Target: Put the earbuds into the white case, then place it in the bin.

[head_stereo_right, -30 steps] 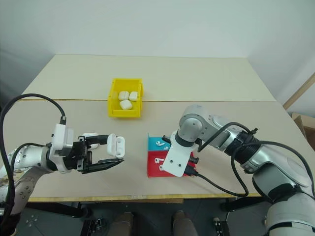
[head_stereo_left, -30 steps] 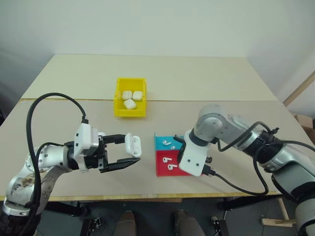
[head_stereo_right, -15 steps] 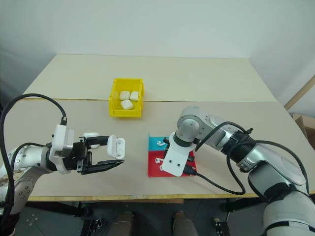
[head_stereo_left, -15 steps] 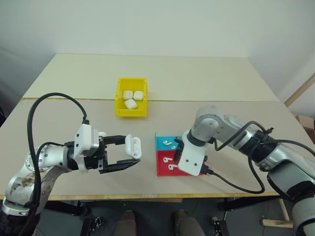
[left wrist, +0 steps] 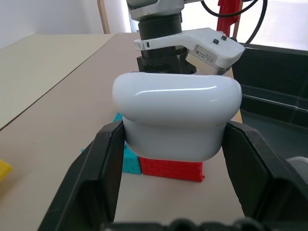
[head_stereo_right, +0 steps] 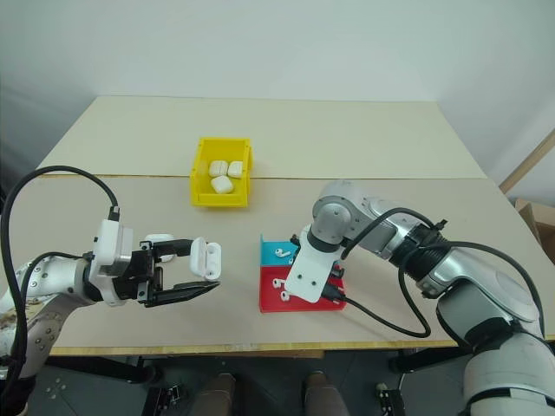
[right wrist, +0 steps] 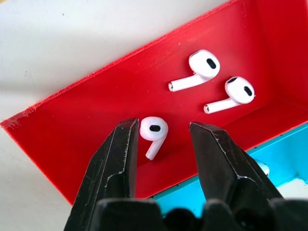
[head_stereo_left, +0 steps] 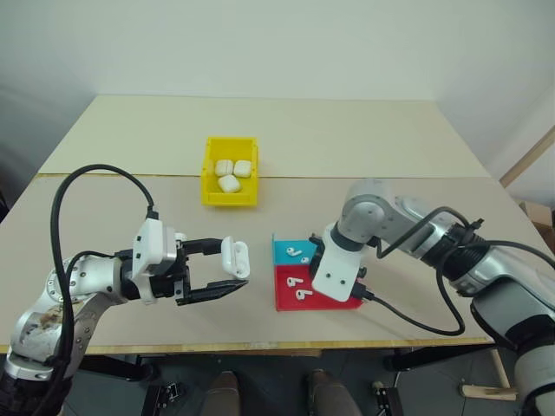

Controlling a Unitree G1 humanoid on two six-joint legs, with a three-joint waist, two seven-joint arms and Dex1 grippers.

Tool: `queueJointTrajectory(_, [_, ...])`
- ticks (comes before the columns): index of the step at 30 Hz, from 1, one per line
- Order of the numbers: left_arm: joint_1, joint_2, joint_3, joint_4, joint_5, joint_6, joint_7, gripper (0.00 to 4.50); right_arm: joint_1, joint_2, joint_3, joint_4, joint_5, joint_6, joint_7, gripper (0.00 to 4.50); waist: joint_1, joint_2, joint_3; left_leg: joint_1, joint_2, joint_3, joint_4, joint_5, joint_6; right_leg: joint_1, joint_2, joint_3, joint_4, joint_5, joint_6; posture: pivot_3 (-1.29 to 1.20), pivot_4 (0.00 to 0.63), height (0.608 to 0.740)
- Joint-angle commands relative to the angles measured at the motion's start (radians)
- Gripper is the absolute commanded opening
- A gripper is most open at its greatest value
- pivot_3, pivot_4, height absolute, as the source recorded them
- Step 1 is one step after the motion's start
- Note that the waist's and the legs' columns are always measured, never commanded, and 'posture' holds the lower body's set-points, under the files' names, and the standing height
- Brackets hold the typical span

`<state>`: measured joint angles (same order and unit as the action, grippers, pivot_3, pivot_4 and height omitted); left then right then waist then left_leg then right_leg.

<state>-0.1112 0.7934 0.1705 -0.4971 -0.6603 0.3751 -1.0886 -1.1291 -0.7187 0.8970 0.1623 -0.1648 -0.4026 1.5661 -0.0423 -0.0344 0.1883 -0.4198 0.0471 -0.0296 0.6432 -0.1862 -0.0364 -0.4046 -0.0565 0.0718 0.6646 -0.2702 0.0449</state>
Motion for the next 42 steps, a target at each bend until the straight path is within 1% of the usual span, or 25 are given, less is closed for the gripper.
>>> queueJointTrajectory(1, [0.006, -0.001, 0.002, -0.042, 0.004, -0.025, 0.005, 2.8, -0.003, 0.003, -0.004, 0.0, -0.005, 0.006, 0.048, 2.08, 0.0, 0.0, 0.0, 0.0, 0.0, 0.0, 0.0, 0.0, 0.0, 0.0, 0.0, 0.0, 0.0, 0.0, 0.0, 0.0, 0.15, 0.74])
queueJointTrajectory(9, [0.011, 0.002, 0.004, -0.052, 0.004, -0.021, 0.009, 2.8, 0.016, 0.027, -0.023, 0.028, -0.059, -0.009, 0.048, 2.08, 0.0, 0.0, 0.0, 0.0, 0.0, 0.0, 0.0, 0.0, 0.0, 0.0, 0.0, 0.0, 0.0, 0.0, 0.0, 0.0, 0.15, 0.74])
queueJointTrajectory(15, [0.007, 0.004, 0.006, -0.048, 0.004, -0.02, 0.007, 2.8, 0.021, 0.042, -0.031, 0.03, -0.071, 0.004, 0.048, 2.08, 0.0, 0.0, 0.0, 0.0, 0.0, 0.0, 0.0, 0.0, 0.0, 0.0, 0.0, 0.0, 0.0, 0.0, 0.0, 0.0, 0.15, 0.74])
queueJointTrajectory(27, [0.007, 0.004, 0.003, -0.048, 0.006, -0.02, 0.006, 2.8, 0.03, 0.05, -0.046, 0.053, -0.123, -0.016, 0.044, 2.08, 0.0, 0.0, 0.0, 0.0, 0.0, 0.0, 0.0, 0.0, 0.0, 0.0, 0.0, 0.0, 0.0, 0.0, 0.0, 0.0, 0.15, 0.74])
queueJointTrajectory(30, [0.006, 0.002, 0.002, -0.048, 0.008, -0.02, 0.007, 2.8, 0.027, 0.051, -0.044, 0.058, -0.131, -0.021, 0.048, 1.49, 0.0, 0.0, 0.0, 0.001, 0.0, 0.0, 0.0, 0.0, 0.0, 0.0, 0.0, 0.0, 0.0, 0.0, 0.0, 0.0, 0.15, 0.74])
queueJointTrajectory(31, [0.007, 0.002, 0.002, -0.048, 0.008, -0.02, 0.006, 2.8, 0.028, 0.054, -0.048, 0.059, -0.133, -0.017, 0.045, 1.21, 0.0, 0.0, 0.0, 0.001, 0.0, 0.0, 0.0, 0.0, 0.0, 0.001, 0.0, 0.0, 0.0, 0.0, 0.0, 0.0, 0.15, 0.74])
queueJointTrajectory(42, [0.008, -0.003, -0.002, -0.05, 0.009, -0.021, 0.011, 2.8, 0.031, 0.053, -0.053, 0.061, -0.134, -0.023, 0.048, 1.21, 0.0, 0.0, 0.0, 0.001, 0.0, 0.0, 0.0, 0.0, 0.0, 0.001, 0.0, 0.0, 0.0, 0.0, -0.001, 0.0, 0.15, 0.74])
